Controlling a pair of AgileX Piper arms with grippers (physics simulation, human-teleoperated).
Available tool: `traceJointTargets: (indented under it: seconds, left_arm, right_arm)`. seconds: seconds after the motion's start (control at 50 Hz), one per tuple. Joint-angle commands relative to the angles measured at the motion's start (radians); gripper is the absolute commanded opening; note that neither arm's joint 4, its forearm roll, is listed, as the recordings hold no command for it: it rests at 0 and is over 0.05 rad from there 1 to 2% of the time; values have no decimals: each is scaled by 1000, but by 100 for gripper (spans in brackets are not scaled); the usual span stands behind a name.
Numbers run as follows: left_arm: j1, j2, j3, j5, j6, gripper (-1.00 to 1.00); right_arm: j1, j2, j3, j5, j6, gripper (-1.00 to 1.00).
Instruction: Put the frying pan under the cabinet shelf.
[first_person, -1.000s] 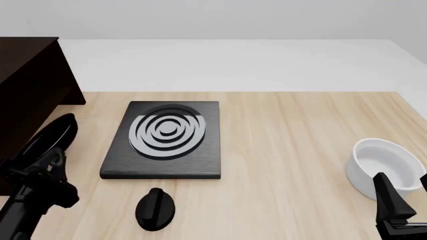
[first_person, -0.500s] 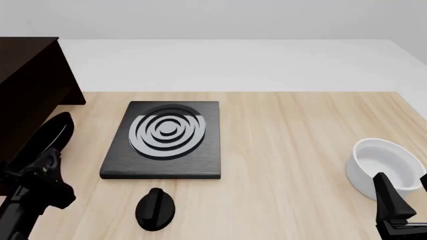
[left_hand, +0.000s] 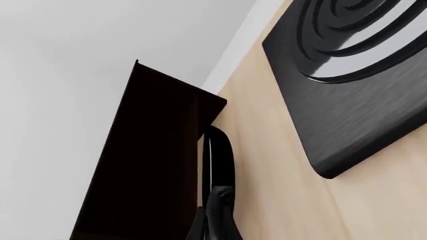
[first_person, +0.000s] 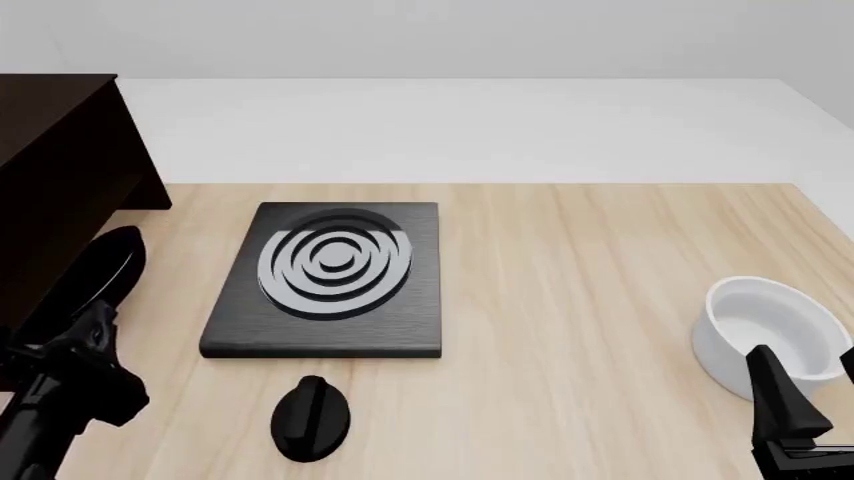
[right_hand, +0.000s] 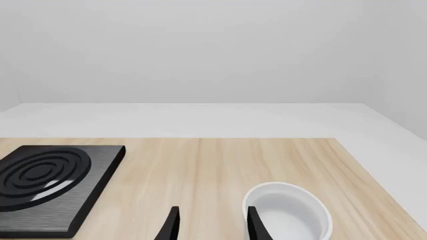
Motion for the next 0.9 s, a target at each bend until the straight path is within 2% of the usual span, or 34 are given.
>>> traceJointTargets:
  seconds: [0.02,0.48,0.9]
  left_arm:
    - [64,33,0,0,38,-100]
    - [93,66,-10,0,113,-100]
    - [106,192,-135,0,129,-100]
  right_arm:
    - [0,0,0,0,0,100]
    - [0,0,0,0,0,100]
    - [0,0,0,0,0,100]
